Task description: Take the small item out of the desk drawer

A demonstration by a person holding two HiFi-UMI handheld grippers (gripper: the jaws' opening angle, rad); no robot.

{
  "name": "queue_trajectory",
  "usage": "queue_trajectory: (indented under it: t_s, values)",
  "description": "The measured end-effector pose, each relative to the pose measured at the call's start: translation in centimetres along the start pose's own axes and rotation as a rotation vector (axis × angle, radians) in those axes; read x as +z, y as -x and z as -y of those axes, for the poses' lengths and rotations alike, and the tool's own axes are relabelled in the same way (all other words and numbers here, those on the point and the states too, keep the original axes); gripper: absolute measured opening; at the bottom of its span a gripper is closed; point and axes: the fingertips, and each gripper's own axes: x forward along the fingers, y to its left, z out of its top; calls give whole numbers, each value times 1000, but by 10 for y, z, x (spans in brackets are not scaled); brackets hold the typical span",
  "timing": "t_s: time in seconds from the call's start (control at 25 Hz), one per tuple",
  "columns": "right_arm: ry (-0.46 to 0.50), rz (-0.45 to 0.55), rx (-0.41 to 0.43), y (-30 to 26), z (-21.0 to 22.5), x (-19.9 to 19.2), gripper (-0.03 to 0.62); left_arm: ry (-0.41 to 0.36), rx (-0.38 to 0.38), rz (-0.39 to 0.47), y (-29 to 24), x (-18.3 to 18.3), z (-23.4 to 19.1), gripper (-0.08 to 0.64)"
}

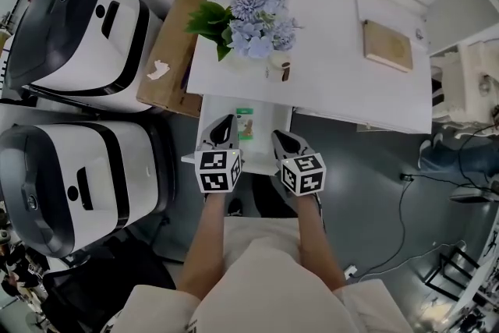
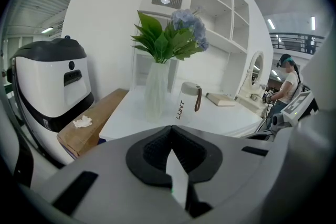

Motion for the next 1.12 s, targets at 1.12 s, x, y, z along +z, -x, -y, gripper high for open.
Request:
queue_trajectory:
  t_s: [1.12]
  values:
    - [-70,-111,36,-31,51,-48,25,106,18,-191,-100,-81,5,82]
